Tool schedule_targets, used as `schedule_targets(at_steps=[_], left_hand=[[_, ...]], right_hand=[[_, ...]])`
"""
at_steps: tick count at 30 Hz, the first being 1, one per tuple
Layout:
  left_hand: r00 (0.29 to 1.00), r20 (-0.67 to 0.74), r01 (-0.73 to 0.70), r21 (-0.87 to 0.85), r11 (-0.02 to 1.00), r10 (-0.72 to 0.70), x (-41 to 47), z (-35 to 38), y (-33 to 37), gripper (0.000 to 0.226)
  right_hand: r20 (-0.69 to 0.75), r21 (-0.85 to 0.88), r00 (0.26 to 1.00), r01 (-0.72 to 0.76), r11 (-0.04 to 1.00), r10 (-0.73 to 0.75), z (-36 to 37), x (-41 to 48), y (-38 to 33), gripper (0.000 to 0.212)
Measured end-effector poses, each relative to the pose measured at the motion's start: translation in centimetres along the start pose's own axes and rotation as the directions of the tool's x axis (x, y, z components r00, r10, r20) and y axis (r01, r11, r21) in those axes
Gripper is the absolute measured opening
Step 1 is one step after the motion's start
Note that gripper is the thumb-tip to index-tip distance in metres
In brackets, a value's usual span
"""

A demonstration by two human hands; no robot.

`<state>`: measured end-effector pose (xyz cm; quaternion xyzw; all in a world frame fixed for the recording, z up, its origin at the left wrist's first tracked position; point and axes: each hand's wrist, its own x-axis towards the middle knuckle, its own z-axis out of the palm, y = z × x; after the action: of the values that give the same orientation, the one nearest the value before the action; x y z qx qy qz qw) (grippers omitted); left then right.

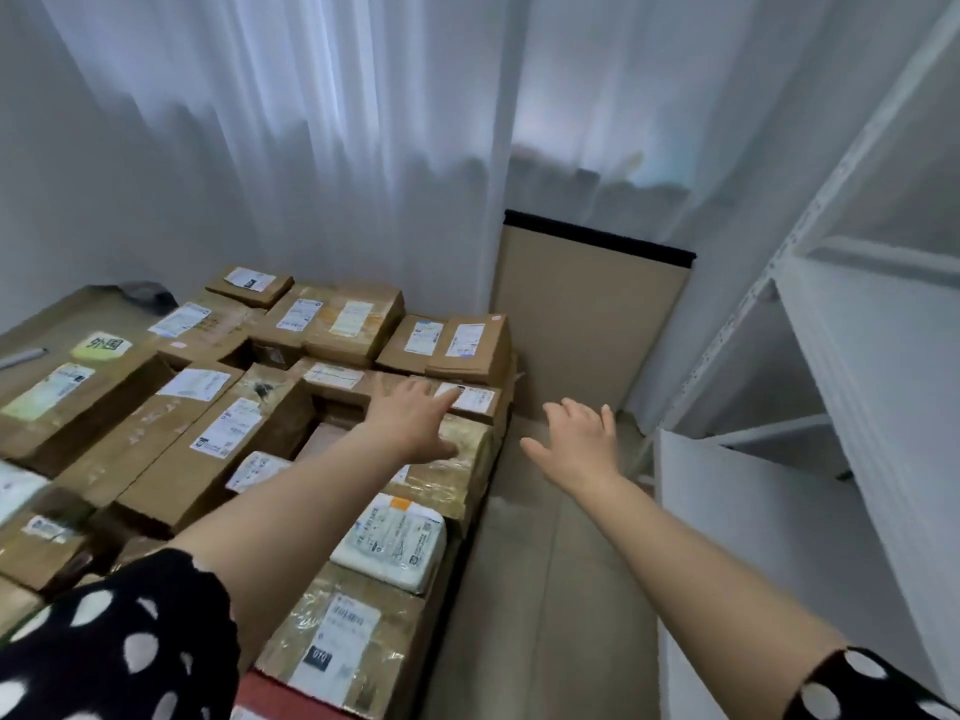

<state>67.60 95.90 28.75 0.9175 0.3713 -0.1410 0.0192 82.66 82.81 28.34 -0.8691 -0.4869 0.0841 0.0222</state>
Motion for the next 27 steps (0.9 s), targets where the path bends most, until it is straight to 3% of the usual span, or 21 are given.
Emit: schedule_targets(at_steps=[10,27], left_hand=[[0.974,-0.059,-0.22,-0.025,0.975,0.219,-12.0,0.9,3.9,0.086],[0.937,-0.012,-0.346,0.091,0.934,0.348,-41.0,7.3,7.7,0.09]], right_hand=[[-0.043,-0.017,0.98,-0.194,0.981,0.193,-0.4,-16.4,-1.6,0.06],[-0.026,0.039,0.939,-0.342,0.939,0.343,4.5,-47.4,-6.3,0.06]])
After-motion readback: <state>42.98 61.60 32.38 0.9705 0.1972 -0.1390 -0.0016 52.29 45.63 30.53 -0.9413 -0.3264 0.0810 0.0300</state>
